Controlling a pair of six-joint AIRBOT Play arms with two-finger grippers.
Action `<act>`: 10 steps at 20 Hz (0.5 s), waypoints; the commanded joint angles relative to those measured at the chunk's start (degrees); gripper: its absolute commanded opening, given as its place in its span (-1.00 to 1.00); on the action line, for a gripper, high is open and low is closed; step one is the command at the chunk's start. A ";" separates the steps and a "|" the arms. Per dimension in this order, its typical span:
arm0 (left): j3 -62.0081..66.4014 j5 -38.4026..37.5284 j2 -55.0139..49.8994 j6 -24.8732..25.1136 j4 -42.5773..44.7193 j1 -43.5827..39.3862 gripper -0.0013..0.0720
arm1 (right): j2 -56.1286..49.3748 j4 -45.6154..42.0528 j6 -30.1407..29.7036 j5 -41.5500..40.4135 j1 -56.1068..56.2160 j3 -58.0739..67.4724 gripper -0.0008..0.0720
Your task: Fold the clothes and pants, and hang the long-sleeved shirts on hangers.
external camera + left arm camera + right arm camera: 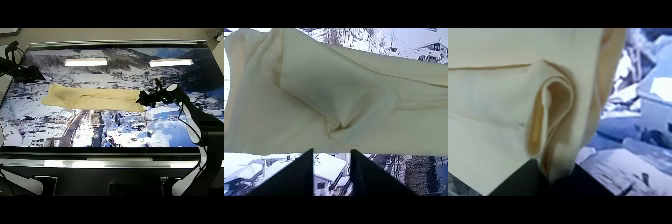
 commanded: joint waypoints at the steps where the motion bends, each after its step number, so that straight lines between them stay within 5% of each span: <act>1: 0.02 0.00 0.00 -0.52 -1.01 -0.28 -0.92 | 1.53 0.85 0.17 -0.90 0.61 0.11 -0.91; 10: -5.27 7.80 -5.95 -13.84 -5.49 -15.78 -0.92 | 20.61 -5.05 9.86 2.36 0.61 0.11 -0.91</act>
